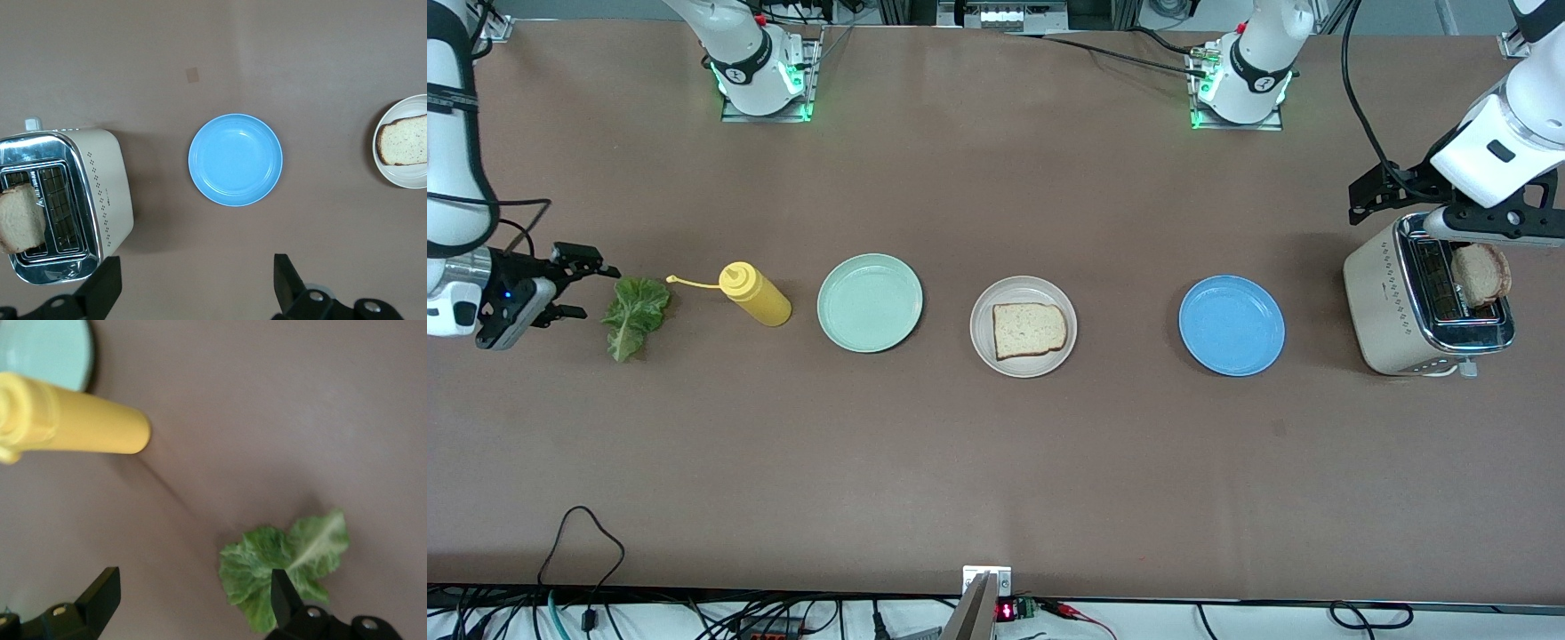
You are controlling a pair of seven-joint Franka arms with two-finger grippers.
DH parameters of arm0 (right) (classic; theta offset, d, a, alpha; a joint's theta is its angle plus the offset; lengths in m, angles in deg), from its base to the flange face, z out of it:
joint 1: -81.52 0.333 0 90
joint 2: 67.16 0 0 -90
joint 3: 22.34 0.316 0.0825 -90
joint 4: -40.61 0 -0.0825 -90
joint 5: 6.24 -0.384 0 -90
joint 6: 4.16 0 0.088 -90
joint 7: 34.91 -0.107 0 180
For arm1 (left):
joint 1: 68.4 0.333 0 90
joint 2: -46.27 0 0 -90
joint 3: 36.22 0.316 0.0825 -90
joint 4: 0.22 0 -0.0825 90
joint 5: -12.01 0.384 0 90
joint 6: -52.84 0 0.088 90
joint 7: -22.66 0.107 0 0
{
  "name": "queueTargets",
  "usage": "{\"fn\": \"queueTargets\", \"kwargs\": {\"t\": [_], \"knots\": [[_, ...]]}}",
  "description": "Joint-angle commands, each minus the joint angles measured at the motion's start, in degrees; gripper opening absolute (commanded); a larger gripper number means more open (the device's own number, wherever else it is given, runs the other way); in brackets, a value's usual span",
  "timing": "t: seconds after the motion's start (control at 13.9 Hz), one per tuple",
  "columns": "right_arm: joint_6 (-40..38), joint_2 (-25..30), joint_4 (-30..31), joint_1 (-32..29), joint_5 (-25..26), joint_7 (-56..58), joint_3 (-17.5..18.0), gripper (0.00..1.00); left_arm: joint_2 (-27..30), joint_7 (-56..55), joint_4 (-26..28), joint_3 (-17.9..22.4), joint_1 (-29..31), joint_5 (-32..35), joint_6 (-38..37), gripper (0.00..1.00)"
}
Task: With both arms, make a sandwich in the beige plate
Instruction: 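Lower the right gripper and grasp the green lettuce leaf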
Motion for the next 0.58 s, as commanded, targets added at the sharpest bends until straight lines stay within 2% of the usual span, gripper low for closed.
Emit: {"fn": "queueTargets", "kwargs": {"t": [0.0,0.14,0.22,0.36,0.5], "knots": [[4.3,-0.3,1.4,2.5,5.6,-16.2,-0.4,1.00,-0.7,1.3,-1.7,0.3,-0.3,-0.6,-1.2,1.00],[5.4,-3.2,1.2,2.7,6.5,-26.1,-0.5,1.00,-0.7,1.3,-1.7,0.3,-0.3,-0.6,-1.3,1.00],[8.9,-4.1,1.9,3.0,8.1,-29.5,-0.5,1.00,-0.7,1.3,-1.7,0.3,-0.3,-0.6,-1.3,1.00],[17.6,-5.1,5.2,3.0,10.1,-30.8,-0.5,1.00,-0.7,1.3,-1.7,0.3,-0.3,-0.6,-1.3,1.00],[19.6,-6.8,5.5,3.0,10.3,-30.8,-0.6,1.00,-0.7,1.4,-1.7,0.4,-0.2,-0.6,-1.3,1.00]]}}
